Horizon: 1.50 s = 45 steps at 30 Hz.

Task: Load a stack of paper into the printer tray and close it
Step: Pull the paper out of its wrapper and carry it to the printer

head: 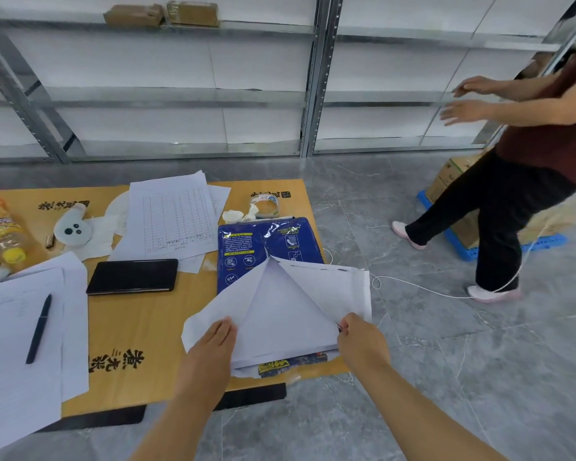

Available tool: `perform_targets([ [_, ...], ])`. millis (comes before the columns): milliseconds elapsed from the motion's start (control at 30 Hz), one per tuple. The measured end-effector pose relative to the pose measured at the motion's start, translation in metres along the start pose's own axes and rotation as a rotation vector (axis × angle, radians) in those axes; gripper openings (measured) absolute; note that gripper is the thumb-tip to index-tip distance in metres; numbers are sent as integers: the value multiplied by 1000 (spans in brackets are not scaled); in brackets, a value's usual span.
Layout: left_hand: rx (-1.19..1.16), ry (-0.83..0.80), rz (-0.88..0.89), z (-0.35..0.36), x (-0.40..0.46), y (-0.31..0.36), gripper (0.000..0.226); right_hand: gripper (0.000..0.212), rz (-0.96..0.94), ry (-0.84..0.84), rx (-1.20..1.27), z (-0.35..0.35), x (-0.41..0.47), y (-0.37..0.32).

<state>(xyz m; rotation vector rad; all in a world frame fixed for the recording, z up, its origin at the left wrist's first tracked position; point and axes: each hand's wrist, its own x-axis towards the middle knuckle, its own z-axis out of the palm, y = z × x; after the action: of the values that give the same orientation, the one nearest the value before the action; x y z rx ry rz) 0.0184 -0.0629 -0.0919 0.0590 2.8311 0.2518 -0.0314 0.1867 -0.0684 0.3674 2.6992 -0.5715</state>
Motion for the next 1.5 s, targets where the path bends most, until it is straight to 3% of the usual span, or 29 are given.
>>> perform_targets([
  [400, 29, 38, 39, -4, 0, 0, 66, 23, 160, 58, 450, -10, 1, -7],
  [567, 40, 70, 16, -2, -1, 2, 67, 10, 194, 46, 511, -12, 0, -10],
  [700, 82, 33, 13, -1, -2, -4, 79, 14, 226, 73, 561, -11, 2, -13],
  [867, -14, 109, 46, -1, -3, 1, 64, 21, 287, 93, 764, -7, 6, -21],
  [1067, 19, 151, 16, 6, -1, -3, 66, 30, 100, 144, 406, -6, -4, -26],
  [1233, 100, 197, 69, 12, 6, -9, 83, 32, 47, 139, 276, -5, -6, -28],
  [1500, 63, 198, 65, 16, 6, -8, 84, 19, 161, 47, 545, -1, 5, -34],
])
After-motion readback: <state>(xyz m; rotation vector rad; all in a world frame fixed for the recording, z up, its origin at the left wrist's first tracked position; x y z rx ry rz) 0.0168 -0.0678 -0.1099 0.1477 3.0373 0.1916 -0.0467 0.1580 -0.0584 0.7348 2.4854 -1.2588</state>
